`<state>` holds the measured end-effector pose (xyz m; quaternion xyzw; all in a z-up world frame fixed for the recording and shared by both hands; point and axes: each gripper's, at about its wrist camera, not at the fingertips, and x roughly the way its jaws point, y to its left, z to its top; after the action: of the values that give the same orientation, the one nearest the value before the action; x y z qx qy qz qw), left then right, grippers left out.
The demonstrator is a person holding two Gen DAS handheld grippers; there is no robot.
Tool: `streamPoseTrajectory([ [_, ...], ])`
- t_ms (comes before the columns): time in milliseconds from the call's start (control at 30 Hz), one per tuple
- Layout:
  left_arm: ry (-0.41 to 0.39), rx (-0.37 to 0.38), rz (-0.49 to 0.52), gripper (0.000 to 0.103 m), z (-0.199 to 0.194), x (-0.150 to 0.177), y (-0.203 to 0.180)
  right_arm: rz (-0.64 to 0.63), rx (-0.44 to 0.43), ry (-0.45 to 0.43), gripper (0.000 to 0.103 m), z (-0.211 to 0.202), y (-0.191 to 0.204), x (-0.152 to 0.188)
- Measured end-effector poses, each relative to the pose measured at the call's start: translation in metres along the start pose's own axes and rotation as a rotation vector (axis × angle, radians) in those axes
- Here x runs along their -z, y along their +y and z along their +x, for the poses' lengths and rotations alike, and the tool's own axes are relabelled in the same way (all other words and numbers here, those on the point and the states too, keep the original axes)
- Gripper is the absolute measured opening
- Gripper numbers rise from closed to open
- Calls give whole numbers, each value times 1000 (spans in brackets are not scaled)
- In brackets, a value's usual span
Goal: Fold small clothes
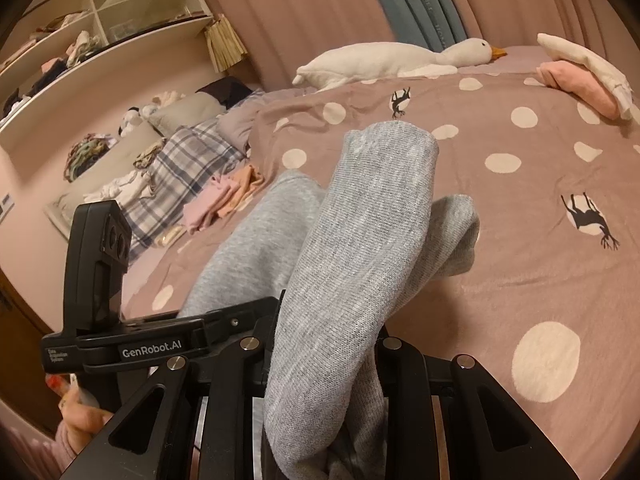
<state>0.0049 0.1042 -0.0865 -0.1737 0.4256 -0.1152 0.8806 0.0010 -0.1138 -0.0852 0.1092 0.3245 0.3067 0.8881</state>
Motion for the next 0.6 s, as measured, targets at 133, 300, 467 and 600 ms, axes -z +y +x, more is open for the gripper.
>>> streamPoseTrajectory([
  [133, -4, 0, 3, 57, 3, -4, 0, -8, 5, -3, 27, 1, 0, 0],
  [300, -9, -1, 12, 57, 7, -8, 1, -8, 8, -8, 27, 5, -6, -7],
  [467, -2, 3, 11, 57, 13, -13, 4, -12, 17, -3, 27, 11, -10, -11],
  [600, 4, 7, 12, 57, 19, -16, 5, -5, 24, 1, 27, 16, -12, -11],
])
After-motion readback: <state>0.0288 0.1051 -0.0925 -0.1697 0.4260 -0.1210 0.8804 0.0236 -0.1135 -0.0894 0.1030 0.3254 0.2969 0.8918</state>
